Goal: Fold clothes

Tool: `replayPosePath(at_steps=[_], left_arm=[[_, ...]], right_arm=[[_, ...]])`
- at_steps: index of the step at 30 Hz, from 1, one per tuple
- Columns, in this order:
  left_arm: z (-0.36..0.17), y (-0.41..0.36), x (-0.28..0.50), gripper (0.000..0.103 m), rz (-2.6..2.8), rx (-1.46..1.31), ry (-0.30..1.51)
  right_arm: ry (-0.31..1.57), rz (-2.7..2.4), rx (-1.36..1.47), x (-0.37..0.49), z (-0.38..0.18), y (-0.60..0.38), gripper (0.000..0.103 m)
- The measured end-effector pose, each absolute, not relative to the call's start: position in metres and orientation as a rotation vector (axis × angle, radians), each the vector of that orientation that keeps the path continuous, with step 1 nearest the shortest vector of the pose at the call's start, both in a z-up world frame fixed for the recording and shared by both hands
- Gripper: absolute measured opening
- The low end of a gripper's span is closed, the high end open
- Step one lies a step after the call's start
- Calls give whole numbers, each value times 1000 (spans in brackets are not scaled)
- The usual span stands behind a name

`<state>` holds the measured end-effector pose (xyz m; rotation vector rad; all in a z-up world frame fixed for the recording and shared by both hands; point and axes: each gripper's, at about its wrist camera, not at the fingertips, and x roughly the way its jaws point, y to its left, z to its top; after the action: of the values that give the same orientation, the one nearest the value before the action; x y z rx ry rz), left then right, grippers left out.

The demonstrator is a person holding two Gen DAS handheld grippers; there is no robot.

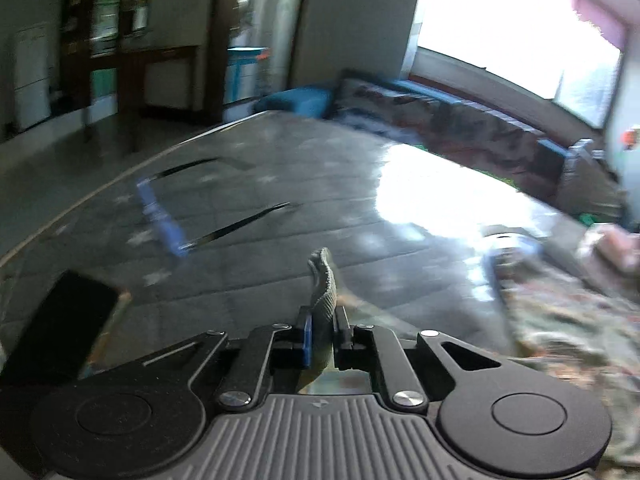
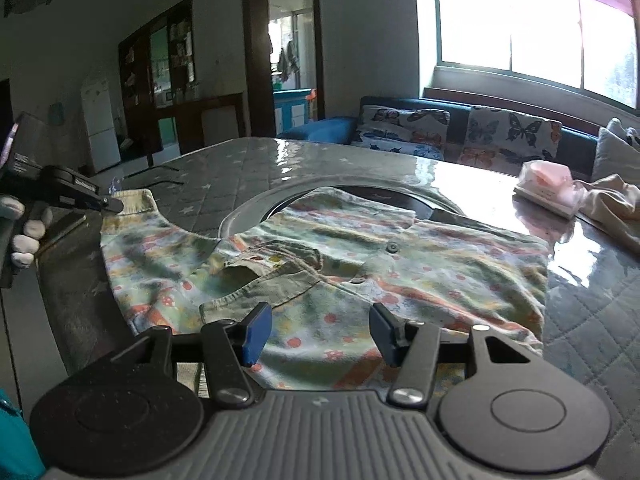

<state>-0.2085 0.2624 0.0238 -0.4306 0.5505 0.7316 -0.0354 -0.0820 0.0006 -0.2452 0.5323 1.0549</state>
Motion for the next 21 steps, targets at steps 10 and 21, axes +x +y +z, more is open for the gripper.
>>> replayPosePath(at_steps=[10, 21], left_arm=[[78, 170, -142, 11, 268, -365, 493], [73, 90, -74, 11, -69, -359, 538]], right_arm=[[542, 979, -149, -23, 5, -113, 78], [563, 884, -112, -18, 3, -147, 90]])
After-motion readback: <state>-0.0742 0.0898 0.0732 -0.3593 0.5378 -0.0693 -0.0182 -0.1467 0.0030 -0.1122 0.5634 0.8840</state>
